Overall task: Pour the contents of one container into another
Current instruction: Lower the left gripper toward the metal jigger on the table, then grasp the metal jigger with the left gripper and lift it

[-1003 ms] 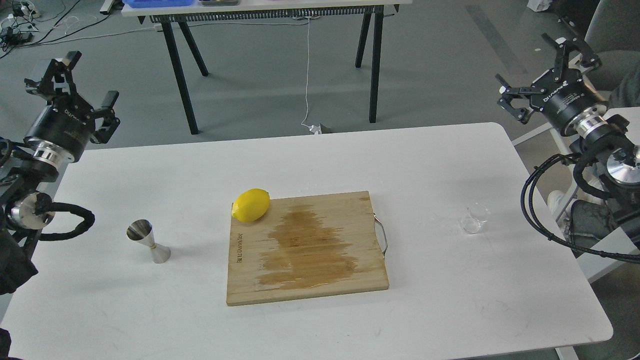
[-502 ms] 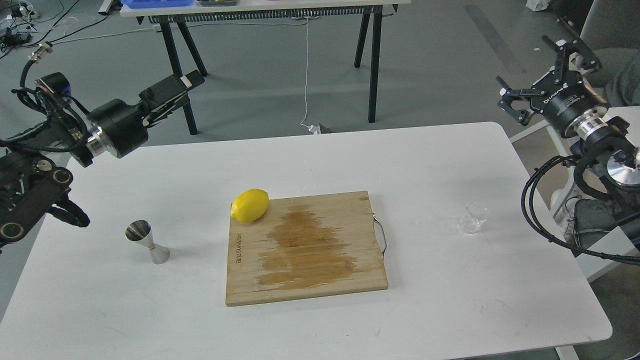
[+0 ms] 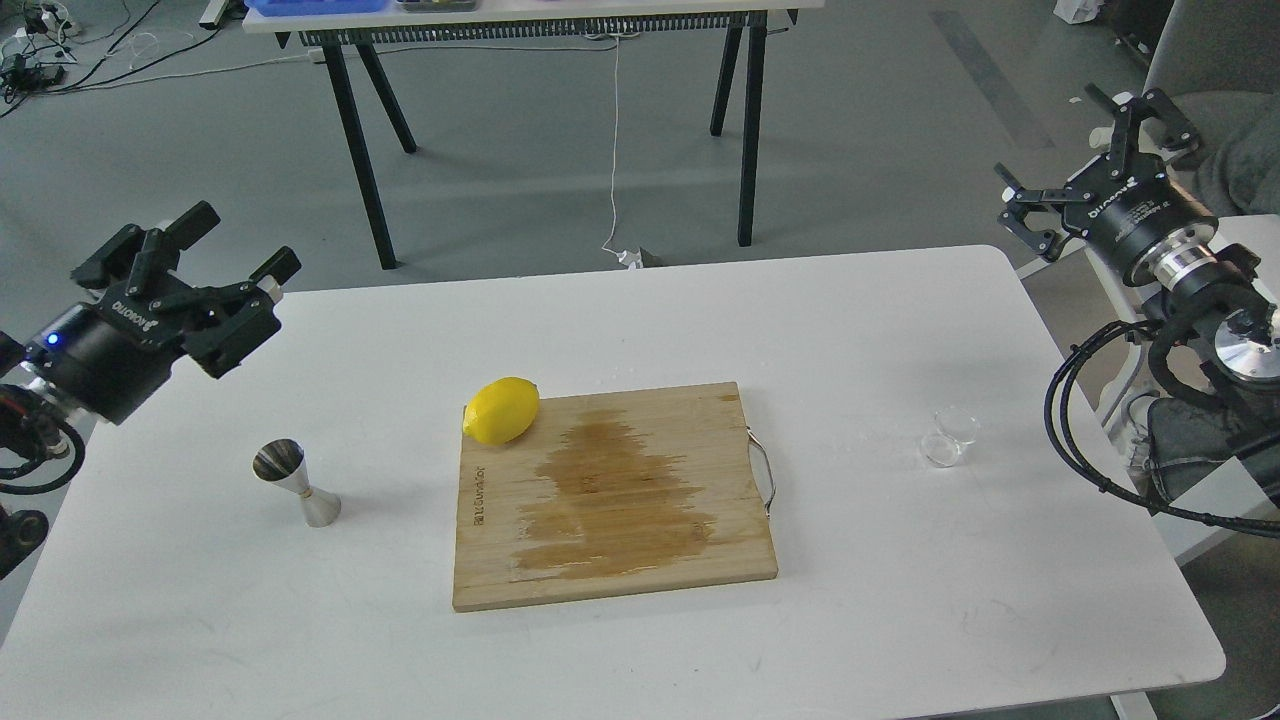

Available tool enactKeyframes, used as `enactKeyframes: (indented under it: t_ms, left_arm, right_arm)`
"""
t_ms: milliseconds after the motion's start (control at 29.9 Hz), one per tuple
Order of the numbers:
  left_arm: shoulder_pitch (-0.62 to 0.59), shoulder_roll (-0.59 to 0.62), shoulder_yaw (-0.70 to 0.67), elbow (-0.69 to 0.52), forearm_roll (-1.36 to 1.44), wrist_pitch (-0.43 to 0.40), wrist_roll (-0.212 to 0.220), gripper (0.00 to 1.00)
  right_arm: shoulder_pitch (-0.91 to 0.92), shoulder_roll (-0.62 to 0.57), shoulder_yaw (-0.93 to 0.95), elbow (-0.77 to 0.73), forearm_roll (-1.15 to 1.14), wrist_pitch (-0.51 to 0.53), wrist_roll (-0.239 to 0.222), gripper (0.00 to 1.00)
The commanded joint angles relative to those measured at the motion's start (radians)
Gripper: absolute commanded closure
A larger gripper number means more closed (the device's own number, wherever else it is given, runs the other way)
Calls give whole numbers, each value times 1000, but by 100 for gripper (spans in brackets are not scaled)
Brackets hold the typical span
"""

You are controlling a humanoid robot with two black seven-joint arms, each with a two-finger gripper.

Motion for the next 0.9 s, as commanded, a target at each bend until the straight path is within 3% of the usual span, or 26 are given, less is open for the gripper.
enactKeyframes:
  t_ms: [0,301,635,869]
  left_arm:
    - [114,48,1,-58,-1,1,0,1]
    - [281,-2,3,-51,5,1,0,1]
    - [296,-209,4,90,42,1,0,1]
    - [286,-234,12,173,39,1,0,1]
  right_arm:
    - [-1,0,-2,-2,0,0,0,1]
    - [1,0,3,-2,0,0,0,1]
    - [-39,-1,6,11,3,0,0,1]
    - [-108,-7,3,18,2,0,-2,1]
